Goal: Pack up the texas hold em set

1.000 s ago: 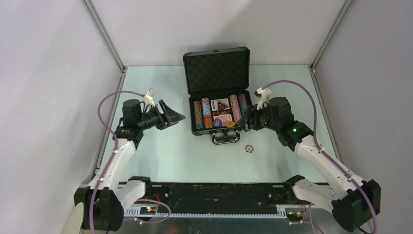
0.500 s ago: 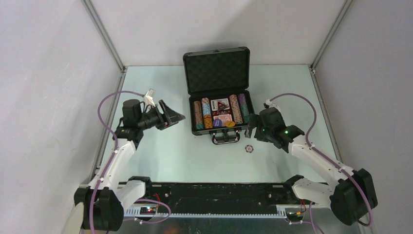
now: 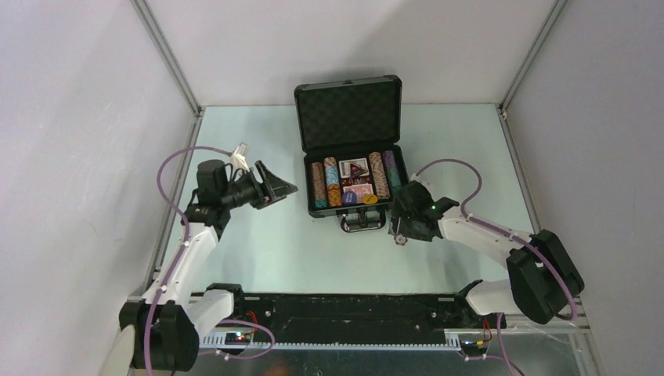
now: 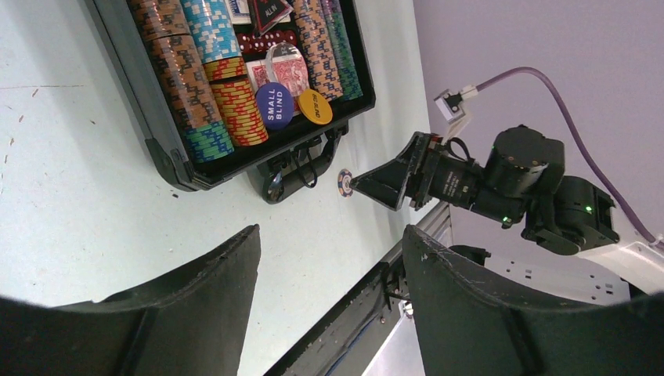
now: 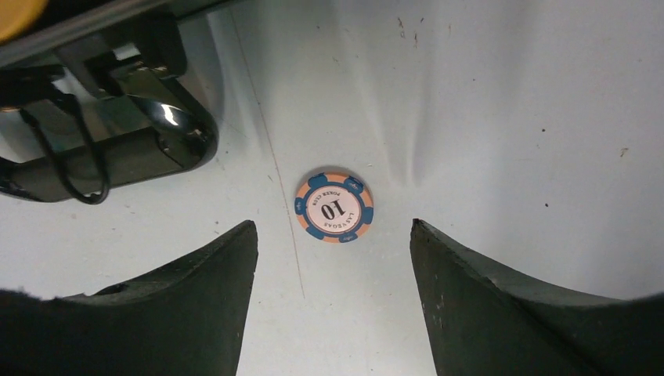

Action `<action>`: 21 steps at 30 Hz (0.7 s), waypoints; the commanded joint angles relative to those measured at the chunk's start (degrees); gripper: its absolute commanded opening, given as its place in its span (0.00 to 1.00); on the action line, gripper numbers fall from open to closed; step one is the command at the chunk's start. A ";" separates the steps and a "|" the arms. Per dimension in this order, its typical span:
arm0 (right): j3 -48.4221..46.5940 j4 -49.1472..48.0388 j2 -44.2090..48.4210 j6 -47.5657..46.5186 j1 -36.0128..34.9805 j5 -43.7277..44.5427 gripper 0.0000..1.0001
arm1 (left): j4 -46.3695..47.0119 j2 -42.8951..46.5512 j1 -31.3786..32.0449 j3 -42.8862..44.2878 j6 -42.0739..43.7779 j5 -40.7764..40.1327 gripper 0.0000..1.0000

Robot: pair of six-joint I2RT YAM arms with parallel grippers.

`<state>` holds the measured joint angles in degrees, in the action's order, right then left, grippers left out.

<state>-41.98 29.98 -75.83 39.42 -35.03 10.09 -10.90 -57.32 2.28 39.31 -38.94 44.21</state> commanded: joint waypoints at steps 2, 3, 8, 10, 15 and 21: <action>-0.71 -1.26 -3.69 1.38 -0.47 1.75 0.73 | 0.85 0.32 -0.61 -0.15 1.23 0.80 0.71; -0.73 -1.47 -4.18 1.37 -0.30 1.63 0.72 | 0.91 0.34 -0.61 -0.13 1.23 0.80 0.71; -0.74 -3.20 -7.16 1.10 -0.30 0.62 0.65 | 0.87 0.36 -0.61 -0.15 1.23 0.84 0.71; -0.74 -3.21 -7.78 1.06 -0.36 0.82 0.63 | 0.83 0.34 -0.61 -0.12 1.23 0.80 0.71; -2.01 -0.60 -9.93 0.57 -1.10 3.49 0.62 | 0.86 0.24 -0.62 0.02 1.16 0.97 0.71; -4.88 3.51 -12.63 0.31 -3.32 6.79 0.60 | 0.82 0.43 -0.61 -0.10 1.15 1.02 0.71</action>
<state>-45.32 30.26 -85.93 39.22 -37.04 13.65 -10.90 -57.32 2.15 39.31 -38.94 44.21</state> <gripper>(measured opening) 0.608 0.712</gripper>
